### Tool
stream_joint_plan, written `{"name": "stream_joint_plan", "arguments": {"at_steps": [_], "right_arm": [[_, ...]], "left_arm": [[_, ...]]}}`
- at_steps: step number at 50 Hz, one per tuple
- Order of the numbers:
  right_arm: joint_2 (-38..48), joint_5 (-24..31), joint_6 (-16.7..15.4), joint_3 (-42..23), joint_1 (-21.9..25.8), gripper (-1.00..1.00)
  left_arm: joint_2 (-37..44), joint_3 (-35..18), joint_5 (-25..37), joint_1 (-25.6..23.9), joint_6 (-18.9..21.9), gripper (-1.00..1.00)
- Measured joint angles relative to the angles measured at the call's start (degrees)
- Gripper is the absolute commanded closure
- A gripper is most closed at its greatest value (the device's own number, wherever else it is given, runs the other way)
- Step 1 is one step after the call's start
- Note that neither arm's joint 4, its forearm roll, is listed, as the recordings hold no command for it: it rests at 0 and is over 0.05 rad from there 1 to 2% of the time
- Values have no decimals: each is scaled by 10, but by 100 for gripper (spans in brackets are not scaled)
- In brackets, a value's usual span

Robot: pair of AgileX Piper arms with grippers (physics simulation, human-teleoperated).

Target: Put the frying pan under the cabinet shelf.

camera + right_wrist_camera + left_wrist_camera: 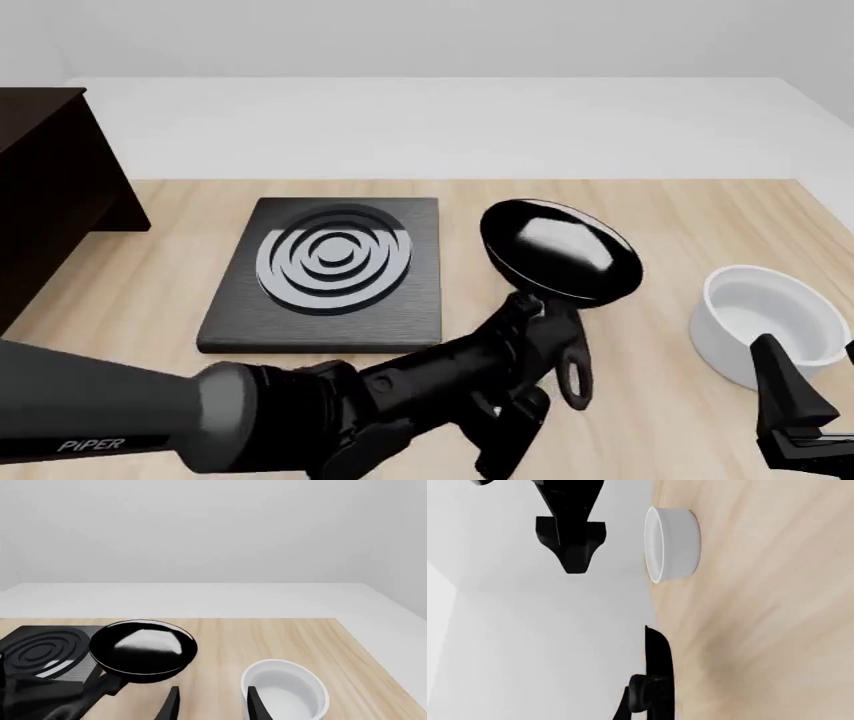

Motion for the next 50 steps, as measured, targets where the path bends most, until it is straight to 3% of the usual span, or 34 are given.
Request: {"name": "stream_joint_plan", "arguments": {"at_steps": [25, 50], "right_arm": [[0, 0, 0, 0, 0, -100], [0, 0, 0, 0, 0, -100]], "left_arm": [[-94, 96, -89, 52, 11, 100], [-155, 219, -210, 155, -4, 100]]}}
